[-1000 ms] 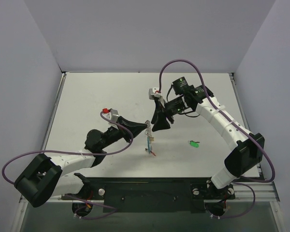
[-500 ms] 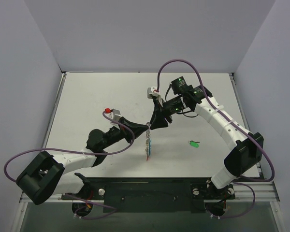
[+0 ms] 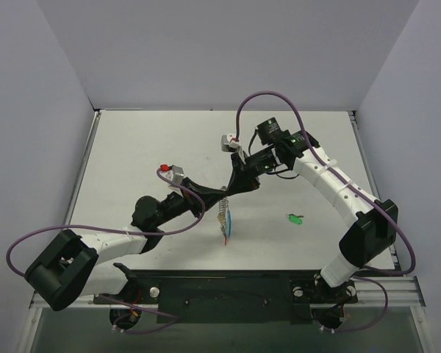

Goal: Put the keys on the keyring

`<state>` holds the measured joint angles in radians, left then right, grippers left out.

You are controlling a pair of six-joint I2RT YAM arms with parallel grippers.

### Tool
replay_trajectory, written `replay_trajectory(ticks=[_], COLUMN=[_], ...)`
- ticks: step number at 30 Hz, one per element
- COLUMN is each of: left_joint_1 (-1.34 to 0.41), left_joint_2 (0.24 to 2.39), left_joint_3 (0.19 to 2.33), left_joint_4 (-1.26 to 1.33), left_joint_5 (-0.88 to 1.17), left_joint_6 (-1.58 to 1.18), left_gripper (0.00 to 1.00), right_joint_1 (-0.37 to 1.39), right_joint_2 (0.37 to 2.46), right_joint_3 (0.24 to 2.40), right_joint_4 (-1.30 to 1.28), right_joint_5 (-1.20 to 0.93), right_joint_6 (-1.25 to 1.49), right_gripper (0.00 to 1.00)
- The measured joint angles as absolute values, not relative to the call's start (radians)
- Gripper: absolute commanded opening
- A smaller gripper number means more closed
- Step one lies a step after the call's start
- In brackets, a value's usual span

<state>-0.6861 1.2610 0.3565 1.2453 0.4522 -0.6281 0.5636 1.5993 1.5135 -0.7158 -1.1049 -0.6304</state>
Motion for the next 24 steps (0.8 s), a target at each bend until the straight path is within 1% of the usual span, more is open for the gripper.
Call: replay_trajectory(ticks=[12, 15, 16, 17, 19, 21, 24], left_joint_1=[-0.686, -0.686, -0.686, -0.686, -0.686, -0.686, -0.686], left_joint_2=[1.26, 1.247, 1.238, 1.227, 1.203, 1.178, 1.158], left_joint_3=[0.36, 0.375, 0.381, 0.388, 0.402, 0.421, 0.443], left_joint_4=[1.24, 1.201, 1.177, 1.147, 1.086, 1.011, 0.937], left_joint_5=[0.469, 0.485, 0.487, 0.49, 0.497, 0.504, 0.508], left_joint_6=[-0.626, -0.614, -0.606, -0.596, -0.575, -0.551, -0.52], left_gripper=[0.0, 0.01, 0.03, 0.08, 0.13, 0.18, 0.2], right_joint_1=[0.564, 0.564, 0.564, 0.564, 0.564, 0.564, 0.564], right_joint_2=[1.601, 1.601, 1.601, 1.601, 1.601, 1.601, 1.601], right_joint_3=[1.525, 1.534, 1.536, 1.537, 1.54, 1.541, 1.541], right_joint_4=[-0.757, -0.772, -0.775, -0.778, -0.783, -0.787, -0.794], right_joint_5=[-1.103, -1.099, -1.096, -1.094, -1.089, -1.084, -1.073], right_joint_6=[-0.68, -0.686, -0.687, -0.689, -0.691, -0.694, -0.701], right_gripper=[0.0, 0.0, 0.0, 0.0, 0.0, 0.0, 0.0])
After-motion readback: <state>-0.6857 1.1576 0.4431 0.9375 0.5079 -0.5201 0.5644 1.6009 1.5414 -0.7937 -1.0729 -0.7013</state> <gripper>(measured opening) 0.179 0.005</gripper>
